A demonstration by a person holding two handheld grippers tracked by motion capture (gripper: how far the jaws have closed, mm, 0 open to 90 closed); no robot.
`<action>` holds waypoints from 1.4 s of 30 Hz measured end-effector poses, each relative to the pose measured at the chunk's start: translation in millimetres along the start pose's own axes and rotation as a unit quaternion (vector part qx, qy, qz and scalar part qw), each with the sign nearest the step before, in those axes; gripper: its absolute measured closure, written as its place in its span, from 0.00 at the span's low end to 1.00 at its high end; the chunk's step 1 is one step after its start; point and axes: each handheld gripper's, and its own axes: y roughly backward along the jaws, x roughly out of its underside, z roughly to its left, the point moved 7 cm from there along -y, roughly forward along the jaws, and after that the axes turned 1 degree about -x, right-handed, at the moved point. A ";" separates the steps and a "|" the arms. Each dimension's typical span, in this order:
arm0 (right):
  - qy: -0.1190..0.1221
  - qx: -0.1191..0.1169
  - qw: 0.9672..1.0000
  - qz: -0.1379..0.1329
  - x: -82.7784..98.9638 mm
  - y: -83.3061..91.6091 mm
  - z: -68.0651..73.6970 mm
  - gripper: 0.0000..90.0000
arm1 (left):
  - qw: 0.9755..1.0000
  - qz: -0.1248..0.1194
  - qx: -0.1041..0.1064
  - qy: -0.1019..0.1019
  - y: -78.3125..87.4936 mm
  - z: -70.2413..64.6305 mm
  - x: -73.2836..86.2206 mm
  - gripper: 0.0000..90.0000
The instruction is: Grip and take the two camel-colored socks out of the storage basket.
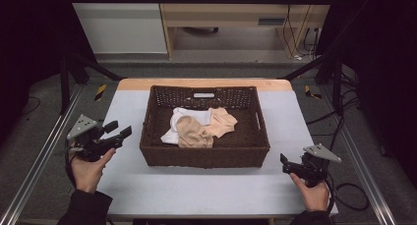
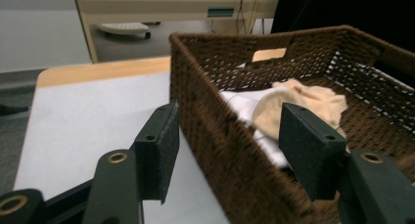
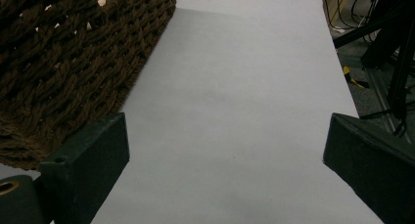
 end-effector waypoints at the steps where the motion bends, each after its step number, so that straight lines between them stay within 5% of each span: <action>1: 0.001 0.000 1.000 0.001 0.1 -0.1 0.4 0.04 | 1.000 -0.001 0.002 -0.002 -2.1 -2.8 -4.3 0.44; 10: 0.001 0.002 1.000 0.005 1.0 -0.9 -0.1 0.04 | 0.999 0.006 0.016 -0.040 -31.1 -32.2 -31.6 0.43; 18: 0.002 0.004 1.000 0.005 1.0 -0.7 -0.3 0.04 | 0.998 0.009 0.025 -0.054 -50.7 -51.5 -45.6 0.42; 34: 0.000 0.009 1.000 0.002 0.0 -0.7 -2.3 0.04 | 0.998 0.021 0.026 -0.061 -89.7 -70.4 -59.7 0.42; 42: -0.004 0.010 1.000 0.001 0.0 -1.7 -2.6 0.05 | 0.996 0.030 0.024 -0.074 -118.2 -80.5 -54.4 0.43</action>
